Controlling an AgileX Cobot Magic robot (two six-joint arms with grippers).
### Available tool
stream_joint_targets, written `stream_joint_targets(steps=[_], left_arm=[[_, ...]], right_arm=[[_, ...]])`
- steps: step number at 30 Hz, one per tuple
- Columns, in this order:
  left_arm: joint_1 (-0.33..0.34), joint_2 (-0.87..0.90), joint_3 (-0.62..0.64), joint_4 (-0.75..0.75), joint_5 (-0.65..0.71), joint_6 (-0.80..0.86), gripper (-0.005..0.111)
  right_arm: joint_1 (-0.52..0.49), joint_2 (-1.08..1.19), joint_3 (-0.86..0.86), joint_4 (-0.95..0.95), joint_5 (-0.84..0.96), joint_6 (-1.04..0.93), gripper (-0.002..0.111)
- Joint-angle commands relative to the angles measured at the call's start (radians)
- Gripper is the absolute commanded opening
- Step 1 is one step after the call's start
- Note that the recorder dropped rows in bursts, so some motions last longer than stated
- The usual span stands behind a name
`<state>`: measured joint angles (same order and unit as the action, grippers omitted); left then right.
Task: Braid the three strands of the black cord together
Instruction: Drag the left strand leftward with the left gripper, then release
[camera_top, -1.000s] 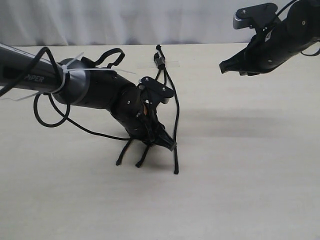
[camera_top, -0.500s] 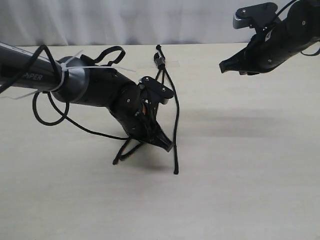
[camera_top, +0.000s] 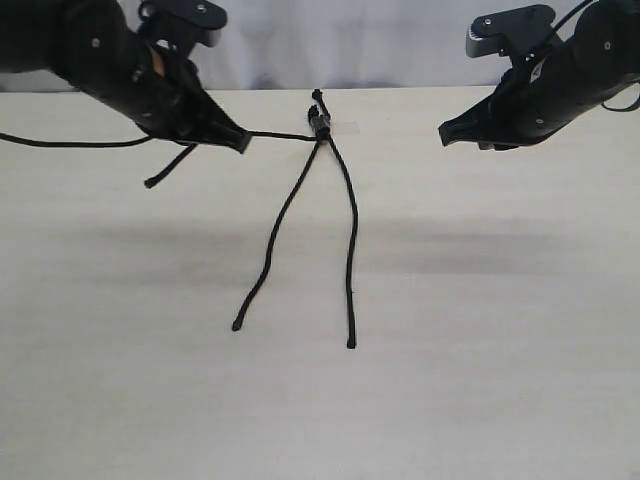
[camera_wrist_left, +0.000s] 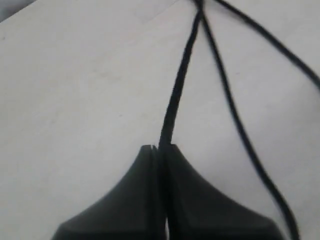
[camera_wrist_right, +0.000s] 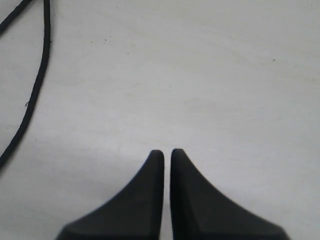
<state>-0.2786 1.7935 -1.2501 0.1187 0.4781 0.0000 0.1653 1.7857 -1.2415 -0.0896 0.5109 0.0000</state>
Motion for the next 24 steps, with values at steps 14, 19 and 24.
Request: stream_joint_targets(steps=[14, 19, 24], left_arm=[[0.139, 0.246, 0.023, -0.001, -0.049, -0.025, 0.0], [0.139, 0.292, 0.023, -0.001, -0.043, -0.03, 0.021], [0.139, 0.292, 0.016, -0.001, -0.043, -0.03, 0.045]], right_arm=[[-0.004, 0.0, -0.003, 0.0, -0.016, -0.009, 0.004], [-0.004, 0.0, -0.003, 0.0, -0.016, -0.009, 0.004], [-0.004, 0.0, -0.003, 0.004, -0.016, -0.009, 0.004]])
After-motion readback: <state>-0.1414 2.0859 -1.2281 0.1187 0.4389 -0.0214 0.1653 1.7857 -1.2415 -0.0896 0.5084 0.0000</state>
